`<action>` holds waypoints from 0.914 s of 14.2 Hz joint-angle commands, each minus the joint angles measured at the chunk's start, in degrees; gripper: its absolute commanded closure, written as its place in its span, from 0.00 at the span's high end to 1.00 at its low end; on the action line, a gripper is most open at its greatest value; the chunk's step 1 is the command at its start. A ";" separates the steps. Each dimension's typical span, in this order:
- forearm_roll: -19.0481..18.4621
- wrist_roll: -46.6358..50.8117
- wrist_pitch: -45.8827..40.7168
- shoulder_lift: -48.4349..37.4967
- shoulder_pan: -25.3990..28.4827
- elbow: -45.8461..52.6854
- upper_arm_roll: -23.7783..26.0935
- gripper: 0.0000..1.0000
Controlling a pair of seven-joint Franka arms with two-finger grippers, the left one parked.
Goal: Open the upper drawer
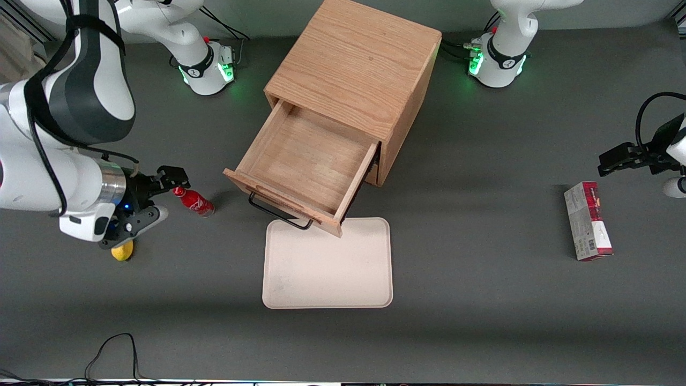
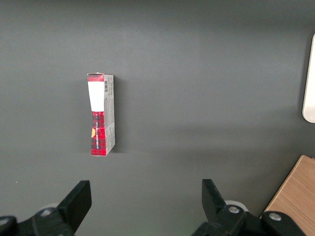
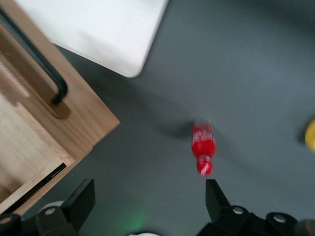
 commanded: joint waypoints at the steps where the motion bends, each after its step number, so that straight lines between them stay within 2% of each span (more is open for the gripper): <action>1: -3.92 11.24 3.51 -10.99 2.62 -13.15 -0.10 1.00; 2: -4.01 13.18 5.18 -13.98 2.53 -16.84 -0.44 1.00; 5: -4.71 17.67 5.63 -15.77 2.53 -18.63 -2.11 1.00; 7: -8.04 17.34 4.41 -16.20 2.53 -19.17 -2.20 1.00; 13: -8.40 16.90 7.30 -17.61 2.09 -18.99 -4.57 1.00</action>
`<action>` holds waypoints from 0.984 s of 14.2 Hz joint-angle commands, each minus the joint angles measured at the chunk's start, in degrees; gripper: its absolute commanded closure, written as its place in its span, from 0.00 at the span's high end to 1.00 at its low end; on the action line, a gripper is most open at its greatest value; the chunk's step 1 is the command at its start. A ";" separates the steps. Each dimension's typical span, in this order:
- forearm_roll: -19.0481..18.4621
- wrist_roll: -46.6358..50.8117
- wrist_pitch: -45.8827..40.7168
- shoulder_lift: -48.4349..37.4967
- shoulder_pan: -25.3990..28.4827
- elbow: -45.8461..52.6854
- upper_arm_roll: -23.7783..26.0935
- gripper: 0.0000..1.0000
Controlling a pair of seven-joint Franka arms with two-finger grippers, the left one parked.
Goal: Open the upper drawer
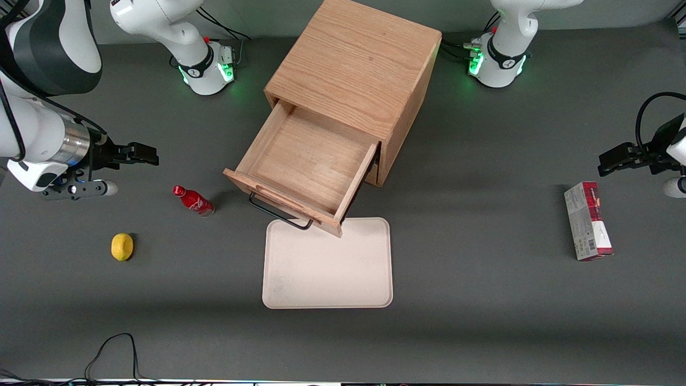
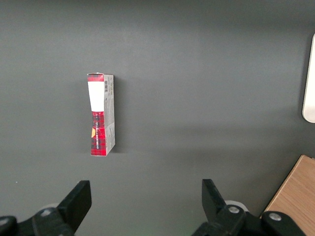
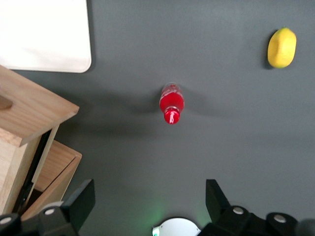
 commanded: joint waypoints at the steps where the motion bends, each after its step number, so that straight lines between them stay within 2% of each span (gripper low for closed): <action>1: -1.72 -0.12 1.09 -2.93 0.46 -1.64 -2.13 1.00; 3: -1.64 -2.15 1.09 -3.20 -4.43 -1.56 0.21 1.00; 6: -1.81 -1.19 1.27 -3.20 -19.27 -1.56 18.99 1.00; 7: -1.90 -1.10 1.96 -3.37 -21.40 -1.73 21.48 1.00; 10: -1.73 -1.45 5.82 -5.73 -27.30 -5.23 27.81 1.00; 14: -1.72 -2.16 7.34 -6.71 -27.23 -6.92 28.36 1.00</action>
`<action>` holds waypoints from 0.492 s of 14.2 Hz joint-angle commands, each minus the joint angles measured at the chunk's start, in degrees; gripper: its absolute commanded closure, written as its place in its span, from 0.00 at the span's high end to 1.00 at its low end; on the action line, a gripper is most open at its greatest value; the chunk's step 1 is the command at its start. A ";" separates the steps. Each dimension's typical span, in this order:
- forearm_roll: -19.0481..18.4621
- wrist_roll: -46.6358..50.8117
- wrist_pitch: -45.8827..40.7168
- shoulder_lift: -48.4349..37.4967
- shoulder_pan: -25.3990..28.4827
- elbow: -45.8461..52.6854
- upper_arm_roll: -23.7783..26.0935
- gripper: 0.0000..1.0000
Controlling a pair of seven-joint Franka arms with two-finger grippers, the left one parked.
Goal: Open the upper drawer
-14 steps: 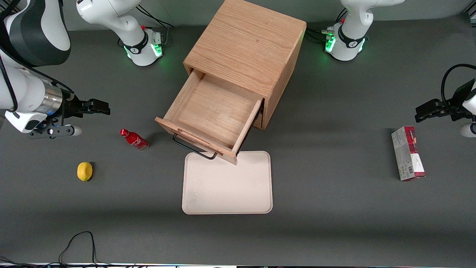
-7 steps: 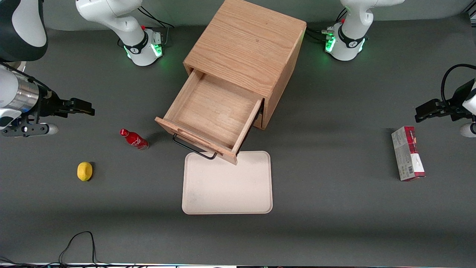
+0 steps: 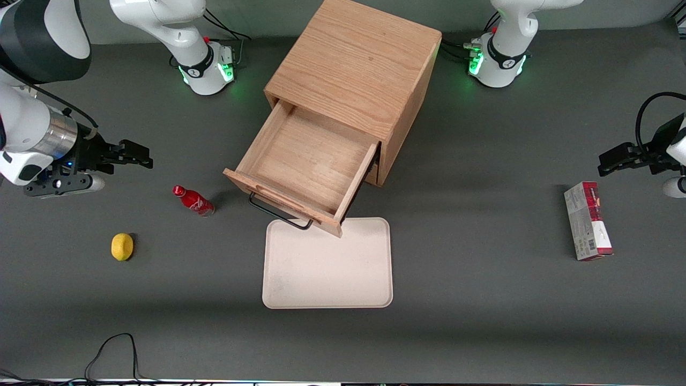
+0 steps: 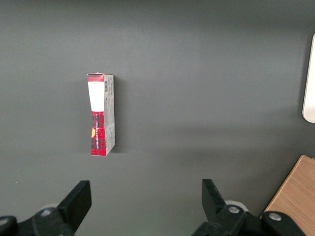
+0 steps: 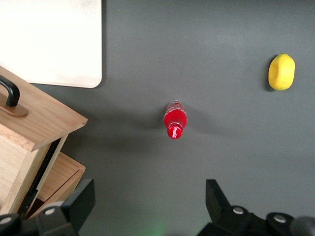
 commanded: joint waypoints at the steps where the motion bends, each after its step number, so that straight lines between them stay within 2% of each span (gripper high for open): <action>1: -1.17 -0.63 0.88 -2.15 -0.91 -2.32 0.98 1.00; 7: -1.17 0.16 0.70 -1.63 -0.65 -0.91 0.89 1.00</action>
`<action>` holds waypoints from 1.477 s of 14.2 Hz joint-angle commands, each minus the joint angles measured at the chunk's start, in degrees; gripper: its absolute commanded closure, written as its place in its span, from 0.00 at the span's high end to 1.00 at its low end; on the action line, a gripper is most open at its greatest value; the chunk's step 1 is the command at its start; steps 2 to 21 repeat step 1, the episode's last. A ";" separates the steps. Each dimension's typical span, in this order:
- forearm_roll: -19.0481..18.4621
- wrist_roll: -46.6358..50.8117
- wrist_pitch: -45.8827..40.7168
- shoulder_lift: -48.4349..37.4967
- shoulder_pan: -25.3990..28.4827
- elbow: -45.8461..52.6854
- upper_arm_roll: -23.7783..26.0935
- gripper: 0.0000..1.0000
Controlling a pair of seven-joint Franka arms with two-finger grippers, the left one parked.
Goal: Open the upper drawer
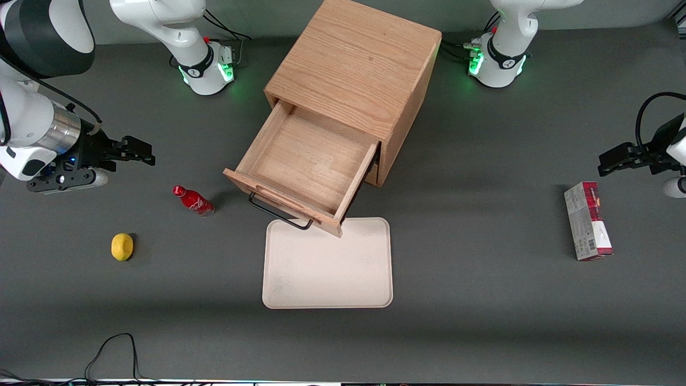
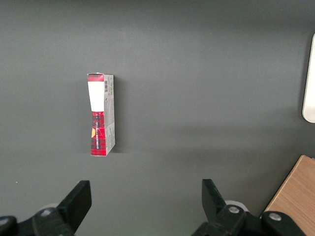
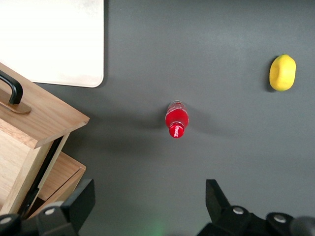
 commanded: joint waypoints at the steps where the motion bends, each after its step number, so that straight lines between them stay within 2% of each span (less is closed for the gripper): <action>1: -1.08 0.33 0.29 -1.09 -0.64 -0.45 0.69 1.00; 21: -1.08 0.33 0.29 -1.09 -0.64 -0.45 0.69 1.00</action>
